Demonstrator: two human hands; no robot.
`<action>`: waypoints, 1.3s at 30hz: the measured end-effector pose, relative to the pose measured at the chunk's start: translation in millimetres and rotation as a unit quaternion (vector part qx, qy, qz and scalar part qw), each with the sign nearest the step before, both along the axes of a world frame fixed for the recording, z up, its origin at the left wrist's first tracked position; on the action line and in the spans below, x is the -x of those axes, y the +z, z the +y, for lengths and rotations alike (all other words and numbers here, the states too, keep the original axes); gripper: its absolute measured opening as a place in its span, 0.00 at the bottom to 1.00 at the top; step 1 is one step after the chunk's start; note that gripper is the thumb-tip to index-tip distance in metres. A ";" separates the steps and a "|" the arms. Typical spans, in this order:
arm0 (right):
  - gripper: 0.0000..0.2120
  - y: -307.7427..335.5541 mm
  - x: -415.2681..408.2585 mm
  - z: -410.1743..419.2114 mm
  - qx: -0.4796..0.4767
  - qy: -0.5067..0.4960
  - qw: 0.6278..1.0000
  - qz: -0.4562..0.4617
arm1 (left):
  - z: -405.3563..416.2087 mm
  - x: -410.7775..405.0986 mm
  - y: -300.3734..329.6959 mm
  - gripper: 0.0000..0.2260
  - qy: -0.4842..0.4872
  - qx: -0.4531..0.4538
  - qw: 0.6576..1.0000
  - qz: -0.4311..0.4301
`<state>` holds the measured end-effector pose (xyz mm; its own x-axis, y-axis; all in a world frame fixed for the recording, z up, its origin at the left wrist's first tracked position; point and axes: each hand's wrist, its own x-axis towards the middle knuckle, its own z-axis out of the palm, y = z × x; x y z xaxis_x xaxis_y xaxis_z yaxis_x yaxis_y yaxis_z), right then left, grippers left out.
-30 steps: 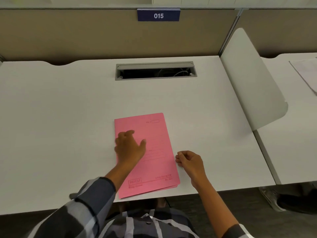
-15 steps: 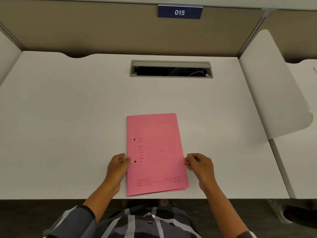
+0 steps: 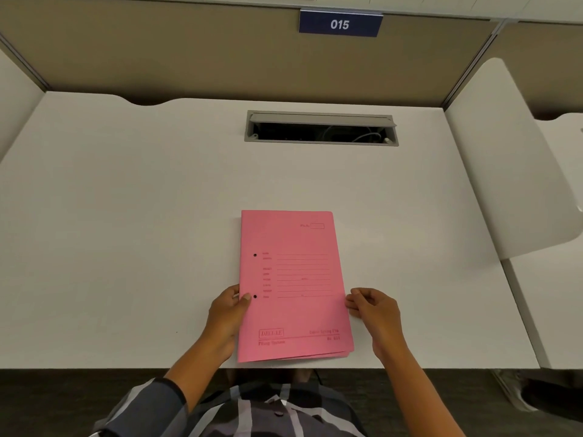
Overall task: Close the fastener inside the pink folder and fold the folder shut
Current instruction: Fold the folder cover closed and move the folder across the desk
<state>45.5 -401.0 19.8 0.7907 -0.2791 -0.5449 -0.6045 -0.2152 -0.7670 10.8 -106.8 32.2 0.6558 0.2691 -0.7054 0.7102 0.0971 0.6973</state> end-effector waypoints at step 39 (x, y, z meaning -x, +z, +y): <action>0.26 100.3 -172.5 269.2 -0.199 0.060 0.978 -0.024 | 241.4 -161.2 82.1 0.07 0.160 -0.022 0.979 -0.128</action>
<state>218.0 -131.8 120.1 0.8324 0.0442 -0.5523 -0.5539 0.0391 -0.8317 172.0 134.6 114.3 0.6867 0.5153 -0.5127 0.4505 0.2519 0.8565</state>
